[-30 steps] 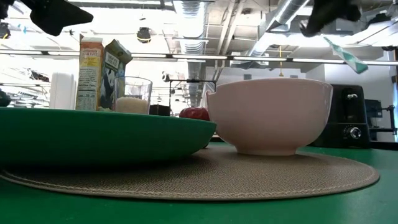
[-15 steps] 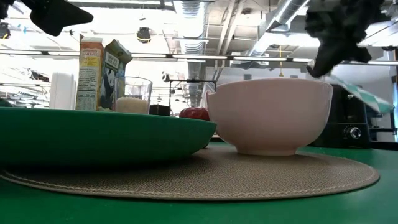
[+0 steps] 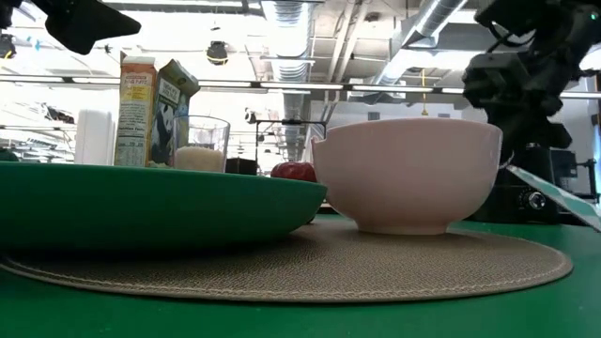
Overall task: Arrange a breakfast setting
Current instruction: Put the blue spoon to the right of the white bowl
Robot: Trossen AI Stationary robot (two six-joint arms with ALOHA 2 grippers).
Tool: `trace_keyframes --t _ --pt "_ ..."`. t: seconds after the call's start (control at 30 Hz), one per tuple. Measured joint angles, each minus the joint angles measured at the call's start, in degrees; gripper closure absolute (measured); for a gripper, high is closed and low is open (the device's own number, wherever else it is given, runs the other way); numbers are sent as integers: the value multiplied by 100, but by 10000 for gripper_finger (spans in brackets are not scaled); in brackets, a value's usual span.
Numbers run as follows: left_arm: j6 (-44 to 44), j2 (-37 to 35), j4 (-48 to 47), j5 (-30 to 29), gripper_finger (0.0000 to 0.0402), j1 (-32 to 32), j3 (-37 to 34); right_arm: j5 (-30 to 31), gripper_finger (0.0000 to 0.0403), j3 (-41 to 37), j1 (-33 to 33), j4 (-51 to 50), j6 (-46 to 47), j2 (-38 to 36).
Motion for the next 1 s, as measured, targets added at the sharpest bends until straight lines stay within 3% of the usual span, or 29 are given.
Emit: trace_keyframes --t 0.43,1.0 --pt "0 0 -1 -20 15 1 -1 -553 360 -1040 -69 1566 310 11" --pt "2 0 -2 4 15 146 0 -577 358 -1513 -163 2169 97 28"
